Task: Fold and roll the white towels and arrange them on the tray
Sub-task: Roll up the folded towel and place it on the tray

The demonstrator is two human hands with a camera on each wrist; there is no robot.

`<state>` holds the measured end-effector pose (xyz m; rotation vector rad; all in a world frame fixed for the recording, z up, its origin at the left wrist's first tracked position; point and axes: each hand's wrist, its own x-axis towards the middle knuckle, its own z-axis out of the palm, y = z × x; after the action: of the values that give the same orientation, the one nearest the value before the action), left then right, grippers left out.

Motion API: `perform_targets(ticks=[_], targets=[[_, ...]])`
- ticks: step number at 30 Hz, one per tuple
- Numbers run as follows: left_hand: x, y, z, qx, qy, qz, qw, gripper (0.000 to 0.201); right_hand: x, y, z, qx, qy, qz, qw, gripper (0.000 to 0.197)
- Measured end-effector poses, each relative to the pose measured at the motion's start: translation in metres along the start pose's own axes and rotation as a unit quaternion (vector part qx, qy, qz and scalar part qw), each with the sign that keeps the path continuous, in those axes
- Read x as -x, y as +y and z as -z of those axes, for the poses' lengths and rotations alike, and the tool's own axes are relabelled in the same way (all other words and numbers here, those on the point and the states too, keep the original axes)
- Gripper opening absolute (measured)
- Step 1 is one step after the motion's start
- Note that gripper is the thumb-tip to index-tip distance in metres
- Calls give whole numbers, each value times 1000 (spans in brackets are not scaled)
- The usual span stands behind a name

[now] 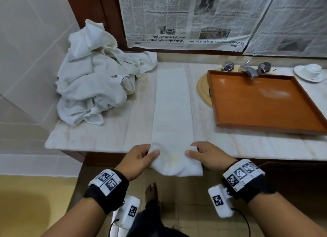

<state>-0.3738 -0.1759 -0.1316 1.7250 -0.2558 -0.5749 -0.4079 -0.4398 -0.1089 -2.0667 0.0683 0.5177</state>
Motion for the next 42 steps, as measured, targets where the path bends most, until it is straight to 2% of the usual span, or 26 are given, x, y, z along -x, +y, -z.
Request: perform_targets(ticks=[1,3,5,6,7,8,10,11,14,16,17,19,20,21,22,24,27,30,31,33,35,36,38,40,42], targets=[[-8,10,3,51,22,-5,998,28,-5,-8,8,-79,15,12,997,30],[-36,22,12,113,78,-17,990,35,-28,-20,24,-193,102,16,976,37],[-71,21,22,133,96,-7,986,41,-62,-19,35,-191,196,6,962,56],[-88,17,26,119,86,12,989,46,-81,-12,38,-156,216,-17,964,65],[-104,9,30,86,66,38,993,49,-98,-7,40,-112,215,-54,969,67],[-118,2,33,43,35,67,996,50,-111,-2,40,-59,188,-107,975,61],[-140,-16,38,-45,-39,97,993,41,-124,6,35,56,114,-180,975,40],[-149,-21,39,-87,-63,95,990,36,-127,9,33,93,93,-192,973,34],[-171,-15,42,-213,-90,66,971,27,-130,12,37,115,69,-197,971,27],[-179,0,42,-176,-87,38,980,17,-134,10,45,90,70,-184,976,19],[-184,9,42,-102,-77,30,991,14,-136,7,50,67,100,-160,980,20],[-196,21,46,34,-69,35,996,24,-145,0,59,-27,195,-110,974,18],[-204,21,49,49,-84,35,995,33,-151,-3,64,-73,223,-106,966,19],[-210,17,53,21,-107,43,993,37,-157,-6,66,-96,219,-120,963,21],[-216,13,55,-36,-121,56,990,34,-161,-8,67,-65,194,-143,968,22],[-223,3,60,-126,-107,83,983,27,-167,-2,62,70,141,-186,970,24],[-226,-9,63,-114,-89,109,983,31,-174,15,59,98,141,-213,962,20],[-224,-10,60,-143,-66,111,981,24,-180,14,68,99,107,-198,969,24],[-224,-5,57,-104,-53,99,988,21,-182,8,72,75,109,-172,976,22],[-227,11,53,54,-8,75,996,20,-186,-2,80,-22,173,-111,978,12],[-238,19,55,141,37,63,987,34,-192,-6,88,-105,233,-87,963,10],[-244,19,57,135,36,72,988,47,-195,-5,90,-112,226,-95,963,11],[-252,13,59,23,0,118,993,57,-199,0,89,-32,161,-142,976,20],[-253,2,60,-103,-22,147,984,45,-200,7,85,62,118,-172,976,22],[-250,-3,59,-118,-7,146,982,36,-200,10,84,83,118,-170,975,14]])
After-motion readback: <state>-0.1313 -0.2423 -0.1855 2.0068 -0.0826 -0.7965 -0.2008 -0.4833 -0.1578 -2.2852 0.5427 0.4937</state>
